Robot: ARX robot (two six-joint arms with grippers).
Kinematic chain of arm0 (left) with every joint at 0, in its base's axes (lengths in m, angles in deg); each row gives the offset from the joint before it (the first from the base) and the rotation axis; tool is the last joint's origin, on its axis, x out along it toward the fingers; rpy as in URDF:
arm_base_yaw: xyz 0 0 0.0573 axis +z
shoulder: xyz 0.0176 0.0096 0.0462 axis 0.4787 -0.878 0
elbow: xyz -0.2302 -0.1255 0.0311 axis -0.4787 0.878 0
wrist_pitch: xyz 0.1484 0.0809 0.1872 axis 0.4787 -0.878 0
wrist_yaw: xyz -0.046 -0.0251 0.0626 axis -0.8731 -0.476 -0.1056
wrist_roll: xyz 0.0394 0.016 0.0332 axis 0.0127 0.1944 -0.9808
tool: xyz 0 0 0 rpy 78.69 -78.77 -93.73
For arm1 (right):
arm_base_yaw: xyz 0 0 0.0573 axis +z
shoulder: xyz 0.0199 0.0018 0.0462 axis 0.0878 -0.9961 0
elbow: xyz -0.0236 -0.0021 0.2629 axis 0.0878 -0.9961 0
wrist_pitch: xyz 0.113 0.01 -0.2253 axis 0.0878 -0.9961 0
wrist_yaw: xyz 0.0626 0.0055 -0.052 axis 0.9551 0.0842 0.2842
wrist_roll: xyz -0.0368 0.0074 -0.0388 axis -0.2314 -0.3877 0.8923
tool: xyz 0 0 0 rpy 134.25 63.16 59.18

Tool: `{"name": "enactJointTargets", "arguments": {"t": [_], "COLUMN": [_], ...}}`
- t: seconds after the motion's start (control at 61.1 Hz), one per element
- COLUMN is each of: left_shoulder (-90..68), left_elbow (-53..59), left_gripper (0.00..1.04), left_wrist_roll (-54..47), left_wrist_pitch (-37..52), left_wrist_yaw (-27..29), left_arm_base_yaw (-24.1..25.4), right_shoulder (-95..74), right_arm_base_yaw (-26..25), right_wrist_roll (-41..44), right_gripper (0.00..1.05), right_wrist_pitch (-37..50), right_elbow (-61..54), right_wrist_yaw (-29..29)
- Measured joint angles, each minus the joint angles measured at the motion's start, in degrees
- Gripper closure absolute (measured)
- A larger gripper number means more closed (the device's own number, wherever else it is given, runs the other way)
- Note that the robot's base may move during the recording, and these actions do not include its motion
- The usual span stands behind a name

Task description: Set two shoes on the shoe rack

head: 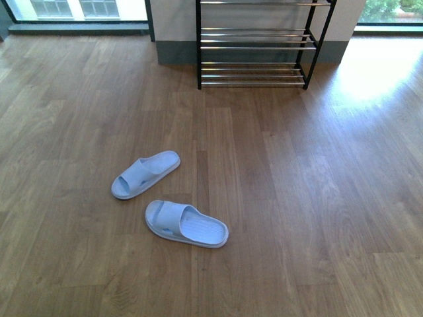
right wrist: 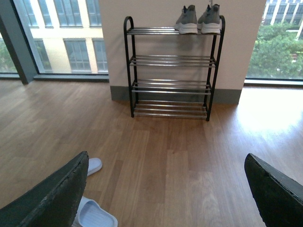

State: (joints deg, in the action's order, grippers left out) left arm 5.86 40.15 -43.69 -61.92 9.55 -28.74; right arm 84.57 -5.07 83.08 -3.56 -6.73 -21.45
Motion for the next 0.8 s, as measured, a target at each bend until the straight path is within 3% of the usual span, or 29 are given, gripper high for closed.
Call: {"name": "enactJointTargets", "arguments": {"t": [0.802], "left_shoulder": [0.0], "left_elbow": [0.0], "left_gripper": [0.09], "left_wrist_roll": [0.0], "left_wrist_pitch": [0.0], "left_wrist_yaw": [0.0], "left_arm_base_yaw": [0.0], "right_shoulder": [0.0], "right_arm_base_yaw": [0.0], "right_wrist_roll": [0.0], "right_gripper": [0.09], "right_wrist_pitch": [0.0], "right_elbow": [0.0], "right_wrist_yaw": [0.0]}}
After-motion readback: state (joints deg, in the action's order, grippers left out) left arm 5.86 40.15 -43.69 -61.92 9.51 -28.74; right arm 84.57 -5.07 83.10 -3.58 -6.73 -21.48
